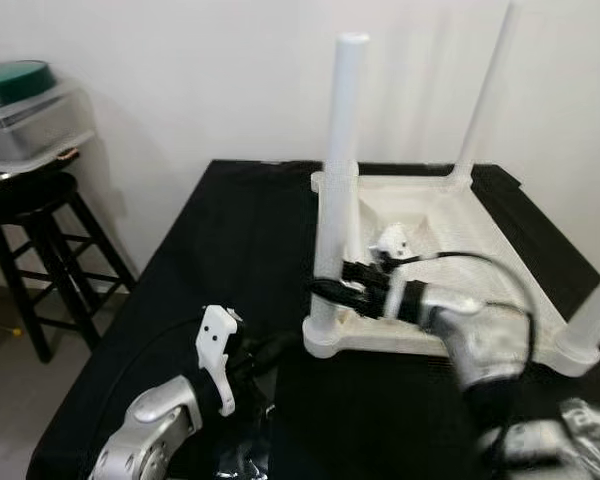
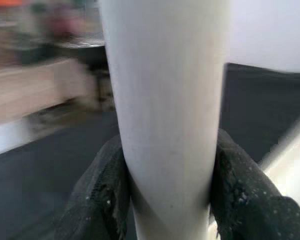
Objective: Building children table
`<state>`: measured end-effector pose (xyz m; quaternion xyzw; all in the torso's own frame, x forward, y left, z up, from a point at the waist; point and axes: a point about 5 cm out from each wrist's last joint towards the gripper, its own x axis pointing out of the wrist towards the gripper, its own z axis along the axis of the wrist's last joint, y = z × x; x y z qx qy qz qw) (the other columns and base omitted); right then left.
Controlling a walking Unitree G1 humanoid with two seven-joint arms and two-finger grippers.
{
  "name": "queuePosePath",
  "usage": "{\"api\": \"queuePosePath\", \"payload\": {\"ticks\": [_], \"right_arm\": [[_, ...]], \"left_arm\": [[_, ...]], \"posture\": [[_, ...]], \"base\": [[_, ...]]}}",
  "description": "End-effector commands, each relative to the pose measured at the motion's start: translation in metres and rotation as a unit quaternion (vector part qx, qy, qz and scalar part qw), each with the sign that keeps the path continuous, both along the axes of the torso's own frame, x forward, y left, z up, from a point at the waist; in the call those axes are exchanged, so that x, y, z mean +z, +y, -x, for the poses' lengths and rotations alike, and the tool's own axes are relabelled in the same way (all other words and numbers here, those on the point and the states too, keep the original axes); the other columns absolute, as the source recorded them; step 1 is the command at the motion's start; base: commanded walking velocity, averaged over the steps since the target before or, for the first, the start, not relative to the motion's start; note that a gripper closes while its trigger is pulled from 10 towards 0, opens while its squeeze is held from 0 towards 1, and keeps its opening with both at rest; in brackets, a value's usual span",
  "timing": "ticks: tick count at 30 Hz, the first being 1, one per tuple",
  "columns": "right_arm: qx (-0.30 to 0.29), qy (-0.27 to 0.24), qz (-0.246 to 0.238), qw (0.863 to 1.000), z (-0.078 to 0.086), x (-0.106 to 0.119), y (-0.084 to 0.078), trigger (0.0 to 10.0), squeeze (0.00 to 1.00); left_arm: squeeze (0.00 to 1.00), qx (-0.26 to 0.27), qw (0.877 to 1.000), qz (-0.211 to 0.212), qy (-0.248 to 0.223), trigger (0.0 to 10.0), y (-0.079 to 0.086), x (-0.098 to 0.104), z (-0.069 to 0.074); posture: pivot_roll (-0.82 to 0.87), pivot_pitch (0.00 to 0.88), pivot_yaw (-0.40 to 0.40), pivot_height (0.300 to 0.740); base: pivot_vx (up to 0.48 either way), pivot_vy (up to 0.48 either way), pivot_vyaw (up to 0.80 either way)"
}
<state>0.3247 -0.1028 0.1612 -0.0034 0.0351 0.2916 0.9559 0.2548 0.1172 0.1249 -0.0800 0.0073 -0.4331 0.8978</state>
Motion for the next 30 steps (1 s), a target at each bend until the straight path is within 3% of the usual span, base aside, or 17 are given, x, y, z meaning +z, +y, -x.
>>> {"api": "queuePosePath", "payload": {"ticks": [1,3,7,11,12,13,14,15,17,18,19,21,24,25,26,29,30], "right_arm": [[-0.07,0.034,0.063,0.995,0.022,-0.019,0.013,0.0,0.0],[-0.095,0.032,0.023,0.995,0.02,-0.013,0.013,0.0,0.0],[-0.072,0.063,0.038,0.995,0.021,-0.029,0.019,0.0,0.0],[-0.091,0.068,0.029,0.993,0.026,-0.026,0.019,0.0,0.0],[-0.107,0.071,0.029,0.991,0.026,-0.025,0.016,1.2,0.0],[-0.111,0.076,0.024,0.991,0.026,-0.024,0.015,10.0,0.0],[-0.111,0.076,0.024,0.991,0.026,-0.024,0.015,10.0,0.0],[-0.092,0.074,0.018,0.993,0.026,-0.02,0.017,10.0,1.0],[-0.078,0.072,0.015,0.994,0.028,-0.016,0.019,10.0,1.0],[0.002,0.048,0.013,0.999,0.027,-0.004,0.025,10.0,1.0],[0.002,0.048,0.013,0.999,0.027,-0.004,0.025,10.0,1.0],[0.12,-0.004,0.027,0.992,0.024,0.013,0.025,10.0,1.0],[0.151,-0.013,0.026,0.988,0.025,0.016,0.024,10.0,1.0],[0.189,-0.019,0.029,0.981,0.023,0.02,0.019,10.0,1.0],[0.226,-0.026,0.037,0.973,0.02,0.023,0.013,10.0,0.09],[0.246,-0.029,0.042,0.968,0.018,0.025,0.008,10.0,0.09],[0.279,-0.03,0.045,0.959,0.013,0.029,0.001,10.0,0.0]], "left_arm": [[0.0,0.004,1.0,-0.007,0.005,10.0,0.006,-0.001,0.0],[0.0,-0.001,1.0,-0.01,0.007,10.0,0.005,-0.001,-0.001],[0.0,-0.007,1.0,-0.016,0.005,10.0,0.005,-0.001,-0.001],[0.0,0.009,1.0,-0.011,0.004,10.0,0.008,0.0,-0.001],[0.0,0.01,1.0,-0.01,0.004,10.0,0.008,0.001,-0.001],[0.0,0.005,1.0,-0.011,0.005,10.0,0.007,0.001,-0.002],[0.0,0.005,1.0,-0.011,0.005,10.0,0.007,0.001,-0.002],[0.0,0.0,1.0,-0.012,0.006,10.0,0.006,0.001,-0.002],[0.0,-0.003,1.0,-0.013,0.007,10.0,0.006,0.001,-0.002],[0.0,-0.005,1.0,-0.013,0.007,10.0,0.005,0.001,-0.001],[0.0,-0.005,1.0,-0.013,0.007,10.0,0.005,0.001,-0.001],[0.0,-0.006,1.0,-0.012,0.008,10.0,0.004,0.001,-0.001],[0.0,-0.005,1.0,-0.012,0.007,10.0,0.004,0.001,-0.001],[0.0,-0.005,1.0,-0.012,0.007,10.0,0.004,0.001,-0.001],[0.0,-0.004,1.0,-0.011,0.007,10.0,0.004,0.001,-0.001],[0.0,-0.003,1.0,-0.011,0.006,10.0,0.003,0.001,-0.001],[0.0,-0.002,1.0,-0.011,0.006,10.0,0.003,0.001,-0.001]], "posture": [[-0.07,0.0,0.017,0.74],[-0.05,0.0,0.006,0.74],[-0.04,0.0,-0.001,0.74],[-0.05,0.0,0.014,0.74],[-0.05,0.0,0.014,0.74],[-0.05,0.0,0.015,0.74],[-0.05,0.0,0.015,0.74],[-0.05,0.0,0.017,0.74],[-0.05,0.0,0.017,0.74],[-0.04,0.0,0.018,0.74],[-0.04,0.0,0.018,0.74],[-0.04,0.0,0.013,0.74],[-0.04,0.0,0.013,0.74],[-0.04,0.0,0.011,0.74],[-0.04,0.0,0.009,0.74],[-0.04,0.0,0.009,0.74],[-0.03,0.0,0.005,0.74]], "base": [[0.0,0.0,0.0],[0.0,0.0,0.0],[0.0,0.0,0.0],[0.0,0.0,0.0],[0.0,0.0,0.0],[0.0,0.0,0.0],[0.0,0.0,0.0],[0.0,0.0,0.0],[0.0,0.0,0.0],[0.0,0.0,0.0],[0.0,0.0,0.0],[0.0,0.0,0.0],[0.0,0.0,0.0],[0.0,0.0,0.0],[0.0,0.0,0.0],[0.0,0.0,0.0],[0.0,0.0,0.0]]}}
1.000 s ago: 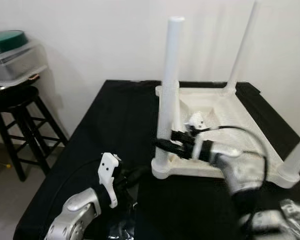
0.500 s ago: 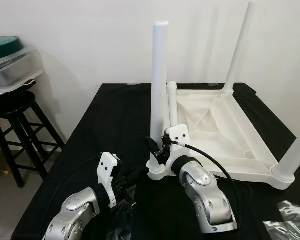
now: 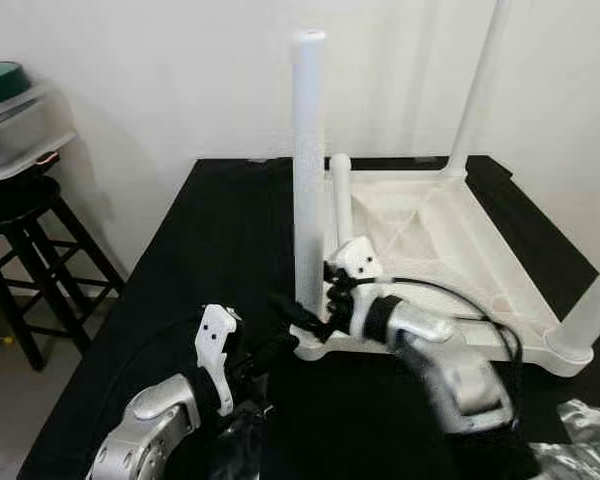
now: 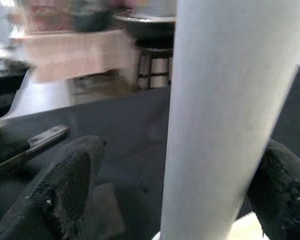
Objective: Building children table
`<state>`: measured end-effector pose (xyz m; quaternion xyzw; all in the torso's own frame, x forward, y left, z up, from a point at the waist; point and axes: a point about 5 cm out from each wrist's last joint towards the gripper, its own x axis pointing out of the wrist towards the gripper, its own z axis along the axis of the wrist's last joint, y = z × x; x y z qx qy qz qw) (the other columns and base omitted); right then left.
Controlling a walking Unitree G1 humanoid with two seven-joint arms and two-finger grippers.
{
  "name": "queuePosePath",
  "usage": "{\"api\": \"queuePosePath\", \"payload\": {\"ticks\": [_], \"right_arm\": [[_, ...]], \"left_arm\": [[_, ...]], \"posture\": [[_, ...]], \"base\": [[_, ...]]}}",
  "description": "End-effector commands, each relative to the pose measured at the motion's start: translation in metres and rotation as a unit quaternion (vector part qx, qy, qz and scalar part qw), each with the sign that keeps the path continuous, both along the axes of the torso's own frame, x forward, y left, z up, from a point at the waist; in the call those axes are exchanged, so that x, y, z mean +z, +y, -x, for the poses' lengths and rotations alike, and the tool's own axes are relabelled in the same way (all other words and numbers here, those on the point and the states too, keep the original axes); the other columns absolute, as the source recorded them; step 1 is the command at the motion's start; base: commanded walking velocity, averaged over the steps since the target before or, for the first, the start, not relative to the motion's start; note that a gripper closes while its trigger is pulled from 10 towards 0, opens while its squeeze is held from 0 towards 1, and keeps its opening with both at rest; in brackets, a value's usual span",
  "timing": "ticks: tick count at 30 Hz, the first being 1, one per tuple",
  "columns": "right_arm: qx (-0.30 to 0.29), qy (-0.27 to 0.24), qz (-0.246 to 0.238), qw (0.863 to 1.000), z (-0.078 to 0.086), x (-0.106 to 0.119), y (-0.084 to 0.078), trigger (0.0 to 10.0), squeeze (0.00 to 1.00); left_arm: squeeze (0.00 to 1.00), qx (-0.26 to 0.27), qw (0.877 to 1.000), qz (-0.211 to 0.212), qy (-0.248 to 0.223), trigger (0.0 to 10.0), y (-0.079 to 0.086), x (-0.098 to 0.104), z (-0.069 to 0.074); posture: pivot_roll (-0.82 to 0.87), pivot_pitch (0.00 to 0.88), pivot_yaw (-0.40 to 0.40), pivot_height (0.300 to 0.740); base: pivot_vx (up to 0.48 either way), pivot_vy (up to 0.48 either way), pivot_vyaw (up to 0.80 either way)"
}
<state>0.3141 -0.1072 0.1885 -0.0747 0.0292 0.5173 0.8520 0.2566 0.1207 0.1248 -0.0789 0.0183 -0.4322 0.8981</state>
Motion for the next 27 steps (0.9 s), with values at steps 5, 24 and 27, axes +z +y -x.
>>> {"api": "queuePosePath", "payload": {"ticks": [5,24,27], "right_arm": [[0.096,0.025,-0.029,0.995,-0.015,0.015,-0.012,10.0,0.0],[0.133,0.088,-0.04,0.986,-0.035,0.004,-0.038,0.0,0.0],[0.106,0.078,-0.03,0.991,-0.036,-0.004,-0.037,0.0,0.0]], "left_arm": [[0.0,-0.001,1.0,-0.005,-0.004,10.0,-0.001,0.001,0.001],[0.0,-0.001,1.0,-0.005,-0.003,10.0,-0.002,-0.001,0.003],[0.0,-0.002,1.0,-0.004,-0.002,10.0,-0.003,-0.001,0.004]], "posture": [[-0.03,0.0,0.002,0.74],[-0.02,0.0,-0.004,0.74],[-0.02,0.0,-0.007,0.74]], "base": [[0.0,0.0,0.0],[0.0,0.0,0.0],[0.0,0.0,0.0]]}}
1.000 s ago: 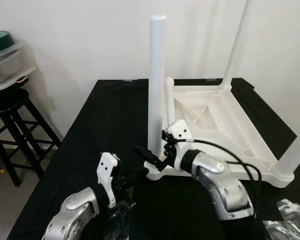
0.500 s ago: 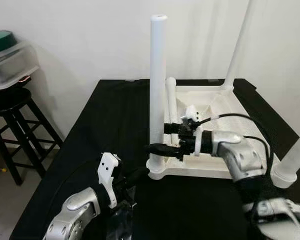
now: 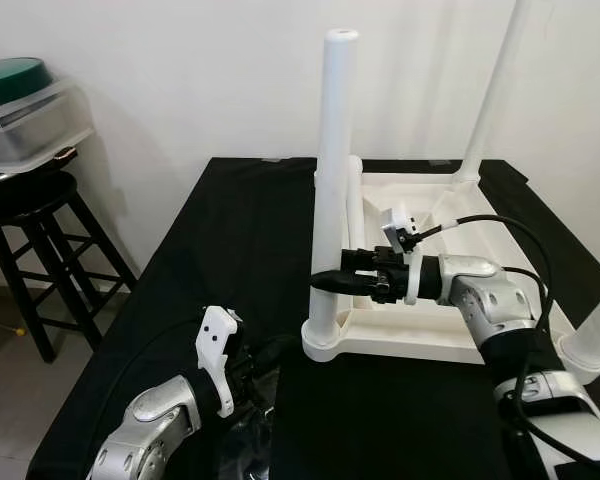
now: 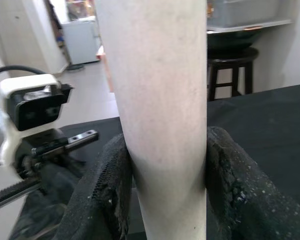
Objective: Building children table
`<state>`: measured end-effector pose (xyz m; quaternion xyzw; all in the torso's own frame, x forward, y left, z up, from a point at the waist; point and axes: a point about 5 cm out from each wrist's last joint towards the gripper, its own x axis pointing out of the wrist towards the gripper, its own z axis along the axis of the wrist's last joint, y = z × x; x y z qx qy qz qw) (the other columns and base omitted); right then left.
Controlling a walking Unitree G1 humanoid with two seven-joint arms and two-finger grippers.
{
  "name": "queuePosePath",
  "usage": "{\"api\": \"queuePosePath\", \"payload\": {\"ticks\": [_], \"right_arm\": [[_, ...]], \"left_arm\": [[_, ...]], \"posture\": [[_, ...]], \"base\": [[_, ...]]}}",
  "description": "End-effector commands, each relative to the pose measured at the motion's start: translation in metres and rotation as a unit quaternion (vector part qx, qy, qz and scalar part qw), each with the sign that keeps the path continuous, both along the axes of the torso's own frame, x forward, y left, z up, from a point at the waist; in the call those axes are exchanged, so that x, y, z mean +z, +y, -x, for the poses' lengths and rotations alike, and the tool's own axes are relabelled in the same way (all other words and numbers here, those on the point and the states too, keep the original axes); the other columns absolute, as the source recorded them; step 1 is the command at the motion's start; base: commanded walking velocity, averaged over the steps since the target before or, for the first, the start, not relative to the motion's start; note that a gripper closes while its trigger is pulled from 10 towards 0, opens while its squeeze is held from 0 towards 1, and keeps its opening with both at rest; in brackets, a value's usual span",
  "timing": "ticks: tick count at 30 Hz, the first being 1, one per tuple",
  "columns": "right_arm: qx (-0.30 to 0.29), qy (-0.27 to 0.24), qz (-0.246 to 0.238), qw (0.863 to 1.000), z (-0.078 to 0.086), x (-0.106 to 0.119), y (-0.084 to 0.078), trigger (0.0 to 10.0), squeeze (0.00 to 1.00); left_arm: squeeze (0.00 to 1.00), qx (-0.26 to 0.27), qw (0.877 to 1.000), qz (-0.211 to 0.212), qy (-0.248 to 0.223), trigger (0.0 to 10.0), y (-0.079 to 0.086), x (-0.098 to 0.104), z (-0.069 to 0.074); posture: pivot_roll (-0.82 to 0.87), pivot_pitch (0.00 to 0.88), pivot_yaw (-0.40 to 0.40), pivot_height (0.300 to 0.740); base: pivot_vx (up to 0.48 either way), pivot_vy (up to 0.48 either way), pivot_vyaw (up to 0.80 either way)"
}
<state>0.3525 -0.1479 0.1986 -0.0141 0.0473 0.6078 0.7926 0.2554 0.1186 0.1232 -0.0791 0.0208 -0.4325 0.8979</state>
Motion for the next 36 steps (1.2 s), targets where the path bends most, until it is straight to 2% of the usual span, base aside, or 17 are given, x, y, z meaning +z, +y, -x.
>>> {"api": "queuePosePath", "payload": {"ticks": [1,4,6,7,8,9,12,18,19,21,22,23,24,31,32,33,36], "right_arm": [[-0.018,0.014,0.02,1.0,0.003,-0.018,0.004,0.0,0.0],[-0.128,0.002,0.048,0.991,0.003,-0.032,0.009,0.0,0.0],[-0.456,0.036,0.033,0.889,0.004,-0.053,0.012,0.0,0.0],[-0.456,0.036,0.033,0.889,0.004,-0.053,0.012,0.0,0.0],[-0.564,0.075,0.027,0.822,0.018,-0.064,0.009,0.0,0.0],[-0.545,0.072,0.044,0.834,0.043,-0.07,0.029,0.0,0.0],[-0.439,0.022,0.046,0.897,0.059,-0.053,0.054,0.0,0.0],[-0.424,0.006,0.054,0.904,0.051,-0.046,0.05,0.0,0.0],[-0.427,0.012,0.058,0.902,0.054,-0.048,0.054,2.3,0.0],[-0.427,0.012,0.058,0.902,0.054,-0.048,0.054,2.3,0.0],[-0.429,0.013,0.065,0.901,0.055,-0.049,0.056,10.0,0.0],[-0.439,0.017,0.068,0.896,0.058,-0.048,0.059,10.0,0.0],[-0.43,0.018,0.061,0.9,0.059,-0.043,0.063,10.0,1.0],[-0.293,-0.027,-0.015,0.956,0.049,-0.007,0.073,10.0,1.0],[-0.261,-0.037,-0.026,0.964,0.045,-0.001,0.069,10.0,0.27],[-0.22,-0.05,-0.029,0.974,0.04,0.005,0.063,10.0,0.0],[-0.139,-0.075,-0.003,0.987,0.029,0.01,0.049,10.0,0.0]], "left_arm": [[0.0,-0.002,1.0,-0.003,-0.004,10.0,-0.001,0.0,0.003],[0.0,-0.002,1.0,-0.002,-0.005,10.0,-0.001,0.0,0.004],[0.0,-0.001,1.0,-0.001,-0.005,10.0,0.0,0.0,0.005],[0.0,-0.001,1.0,-0.001,-0.005,10.0,0.0,0.0,0.005],[0.0,-0.001,1.0,-0.001,-0.005,10.0,0.001,0.001,0.005],[0.0,-0.002,1.0,-0.002,-0.004,10.0,0.001,0.001,0.005],[0.0,-0.004,1.0,-0.004,-0.002,10.0,0.003,0.0,0.004],[0.0,-0.011,1.0,-0.006,-0.002,10.0,0.002,0.0,0.002],[0.0,-0.006,1.0,-0.005,-0.003,10.0,0.002,0.001,0.003],[0.0,-0.006,1.0,-0.005,-0.003,10.0,0.002,0.001,0.003],[0.0,-0.003,1.0,-0.004,-0.004,10.0,0.002,0.001,0.003],[0.0,-0.001,1.0,-0.003,-0.005,10.0,0.003,0.002,0.003],[0.0,-0.002,1.0,-0.003,-0.004,10.0,0.003,0.002,0.003],[0.0,-0.009,1.0,-0.003,-0.002,10.0,0.001,0.002,0.001],[0.0,-0.008,1.0,-0.003,-0.002,10.0,0.0,0.002,0.001],[0.0,-0.007,1.0,-0.003,-0.003,10.0,0.0,0.002,0.0],[0.0,-0.005,1.0,-0.002,-0.004,10.0,-0.001,0.002,0.0]], "posture": [[-0.02,0.0,-0.007,0.74],[-0.03,0.0,-0.027,0.74],[-0.03,0.0,-0.027,0.74],[-0.03,0.0,-0.027,0.74],[-0.04,0.0,-0.025,0.74],[-0.03,0.0,-0.016,0.74],[-0.07,0.0,0.004,0.74],[-0.04,0.0,-0.017,0.74],[-0.05,0.0,-0.004,0.74],[-0.05,0.0,-0.004,0.74],[-0.05,0.0,-0.004,0.74],[-0.05,0.0,-0.005,0.74],[-0.05,0.0,-0.002,0.74],[-0.04,0.0,0.002,0.74],[-0.04,0.0,0.0,0.74],[-0.04,0.0,-0.002,0.74],[-0.04,0.0,-0.002,0.74]], "base": [[0.0,0.0,0.0],[0.0,0.0,0.0],[0.0,0.0,0.0],[0.0,0.0,0.0],[0.0,0.0,0.0],[0.0,0.0,0.0],[0.0,0.0,0.0],[0.0,0.0,0.0],[0.0,0.0,0.0],[0.0,0.0,0.0],[0.0,0.0,0.0],[0.0,0.0,0.0],[0.0,0.0,0.0],[0.0,0.0,0.0],[0.0,0.0,0.0],[0.0,0.0,0.0],[0.0,0.0,0.0]]}}
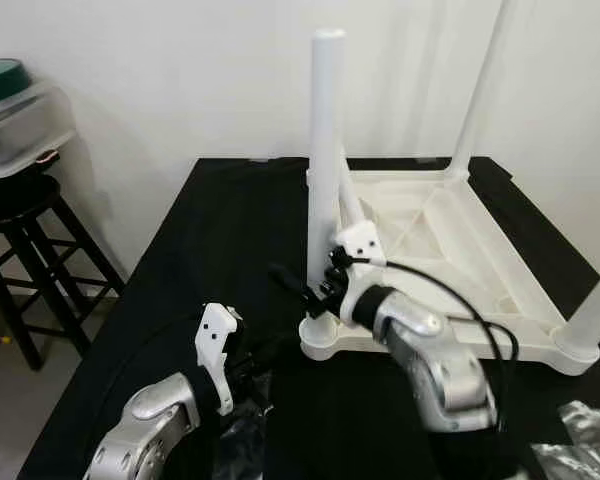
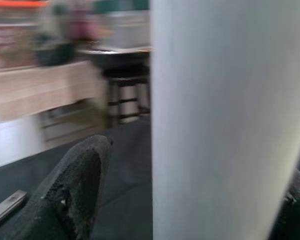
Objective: Building children table
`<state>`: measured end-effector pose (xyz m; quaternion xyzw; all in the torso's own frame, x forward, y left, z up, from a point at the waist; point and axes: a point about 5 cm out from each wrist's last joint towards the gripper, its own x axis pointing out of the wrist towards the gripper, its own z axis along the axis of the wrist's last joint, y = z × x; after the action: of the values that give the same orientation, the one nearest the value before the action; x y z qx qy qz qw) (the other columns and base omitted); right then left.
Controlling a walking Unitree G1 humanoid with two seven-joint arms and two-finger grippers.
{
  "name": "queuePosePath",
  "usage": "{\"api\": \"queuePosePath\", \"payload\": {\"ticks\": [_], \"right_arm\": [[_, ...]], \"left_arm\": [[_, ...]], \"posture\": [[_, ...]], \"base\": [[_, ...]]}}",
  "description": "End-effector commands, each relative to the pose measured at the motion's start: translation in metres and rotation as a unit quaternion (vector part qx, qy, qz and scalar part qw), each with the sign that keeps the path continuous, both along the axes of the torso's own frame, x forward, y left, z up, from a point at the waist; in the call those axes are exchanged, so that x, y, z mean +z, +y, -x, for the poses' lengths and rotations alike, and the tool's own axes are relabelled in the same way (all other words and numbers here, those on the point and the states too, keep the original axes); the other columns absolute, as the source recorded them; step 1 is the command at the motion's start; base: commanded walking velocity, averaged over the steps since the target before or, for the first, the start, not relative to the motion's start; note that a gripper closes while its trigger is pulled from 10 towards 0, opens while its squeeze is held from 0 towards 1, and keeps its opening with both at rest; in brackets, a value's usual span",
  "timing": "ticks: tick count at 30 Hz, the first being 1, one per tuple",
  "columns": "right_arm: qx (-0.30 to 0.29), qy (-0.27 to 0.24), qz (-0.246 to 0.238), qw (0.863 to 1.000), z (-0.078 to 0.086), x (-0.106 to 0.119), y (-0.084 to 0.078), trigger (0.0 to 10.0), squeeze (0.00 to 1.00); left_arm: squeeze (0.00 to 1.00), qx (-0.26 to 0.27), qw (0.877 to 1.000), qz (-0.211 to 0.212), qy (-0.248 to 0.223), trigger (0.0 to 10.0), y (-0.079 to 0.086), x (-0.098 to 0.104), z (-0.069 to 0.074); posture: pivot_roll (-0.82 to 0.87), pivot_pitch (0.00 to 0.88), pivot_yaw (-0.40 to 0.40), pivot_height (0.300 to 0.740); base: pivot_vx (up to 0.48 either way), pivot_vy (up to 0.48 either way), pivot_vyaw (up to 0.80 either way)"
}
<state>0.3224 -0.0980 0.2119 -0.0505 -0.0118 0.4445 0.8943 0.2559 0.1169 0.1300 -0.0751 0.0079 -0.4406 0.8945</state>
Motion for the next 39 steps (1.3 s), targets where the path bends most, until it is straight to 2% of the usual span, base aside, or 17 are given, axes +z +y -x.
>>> {"api": "queuePosePath", "payload": {"ticks": [1,5,7,11,12,13,14,23,27,31,32,34,35,36,37,38,39], "right_arm": [[0.07,0.0,0.023,0.997,-0.004,-0.004,-0.006,10.0,0.0],[0.108,0.007,0.058,0.992,-0.011,-0.006,-0.017,10.0,0.0],[0.122,0.02,0.054,0.991,-0.02,-0.002,-0.026,10.0,0.0],[0.126,0.024,0.049,0.991,-0.023,-0.001,-0.029,10.0,0.0],[0.131,0.035,0.037,0.99,-0.028,0.0,-0.034,2.5,0.0],[0.131,0.035,0.037,0.99,-0.028,0.0,-0.034,2.5,0.0],[0.137,0.045,0.024,0.989,-0.031,0.0,-0.036,0.0,0.0],[0.169,0.056,0.001,0.984,-0.034,-0.01,-0.036,0.0,0.0],[0.159,0.052,0.002,0.986,-0.034,-0.012,-0.038,0.0,0.0],[0.12,0.032,0.009,0.992,-0.024,-0.018,-0.04,0.0,0.0],[0.071,0.036,0.015,0.997,-0.021,-0.025,-0.036,0.0,0.0],[0.071,0.036,0.015,0.997,-0.021,-0.025,-0.036,0.0,0.0],[-0.05,0.028,0.004,0.998,-0.023,-0.03,-0.031,0.0,0.0],[-0.05,0.028,0.004,0.998,-0.023,-0.03,-0.031,0.0,0.0],[-0.158,0.062,0.001,0.986,-0.001,-0.057,-0.009,0.0,0.0],[-0.158,0.062,0.001,0.986,-0.001,-0.057,-0.009,0.0,0.0],[-0.211,0.089,0.012,0.973,0.022,-0.076,0.01,0.0,0.0]], "left_arm": [[0.0,0.003,1.0,-0.004,0.009,10.0,0.001,-0.005,0.0],[0.0,0.004,1.0,-0.004,0.009,10.0,0.0,-0.005,0.001],[0.0,0.004,1.0,-0.004,0.009,10.0,0.0,-0.005,0.001],[0.0,0.004,1.0,-0.004,0.009,10.0,0.0,-0.005,0.001],[0.0,0.004,1.0,-0.003,0.009,10.0,0.0,-0.005,0.002],[0.0,0.004,1.0,-0.003,0.009,10.0,0.0,-0.005,0.002],[0.0,0.005,1.0,-0.003,0.008,10.0,0.0,-0.005,0.002],[0.0,0.006,1.0,-0.001,0.008,10.0,-0.001,-0.005,0.003],[0.0,0.005,1.0,-0.001,0.009,10.0,-0.001,-0.006,0.003],[0.0,0.006,1.0,0.0,0.008,10.0,-0.002,-0.006,0.003],[0.0,0.006,1.0,0.001,0.008,10.0,-0.001,-0.005,0.004],[0.0,0.006,1.0,0.001,0.008,10.0,-0.001,-0.005,0.004],[0.0,0.007,1.0,0.001,0.008,10.0,-0.001,-0.005,0.004],[0.0,0.007,1.0,0.001,0.008,10.0,-0.001,-0.005,0.004],[0.0,0.008,1.0,0.001,0.008,10.0,0.0,-0.005,0.004],[0.0,0.008,1.0,0.001,0.008,10.0,0.0,-0.005,0.004],[0.0,0.009,1.0,0.001,0.008,10.0,0.001,-0.005,0.003]], "posture": [[-0.04,0.0,-0.002,0.74],[-0.03,0.0,-0.004,0.74],[-0.03,0.0,-0.008,0.74],[-0.03,0.0,-0.008,0.74],[-0.02,0.0,-0.012,0.74],[-0.02,0.0,-0.012,0.74],[-0.02,0.0,-0.014,0.74],[-0.03,0.0,-0.012,0.74],[-0.03,0.0,-0.009,0.74],[-0.04,0.0,-0.016,0.74],[-0.04,0.0,-0.033,0.74],[-0.04,0.0,-0.033,0.74],[-0.04,0.0,-0.037,0.74],[-0.04,0.0,-0.037,0.74],[-0.05,0.0,-0.026,0.74],[-0.05,0.0,-0.026,0.74],[-0.07,0.0,-0.013,0.74]], "base": [[0.0,0.0,0.0],[0.0,0.0,0.0],[0.0,0.0,0.0],[0.0,0.0,0.0],[0.0,0.0,0.0],[0.0,0.0,0.0],[0.0,0.0,0.0],[0.0,0.0,0.0],[0.0,0.0,0.0],[0.0,0.0,0.0],[0.0,0.0,0.0],[0.0,0.0,0.0],[0.0,0.0,0.0],[0.0,0.0,0.0],[0.0,0.0,0.0],[0.0,0.0,0.0],[0.0,0.0,0.0]]}}
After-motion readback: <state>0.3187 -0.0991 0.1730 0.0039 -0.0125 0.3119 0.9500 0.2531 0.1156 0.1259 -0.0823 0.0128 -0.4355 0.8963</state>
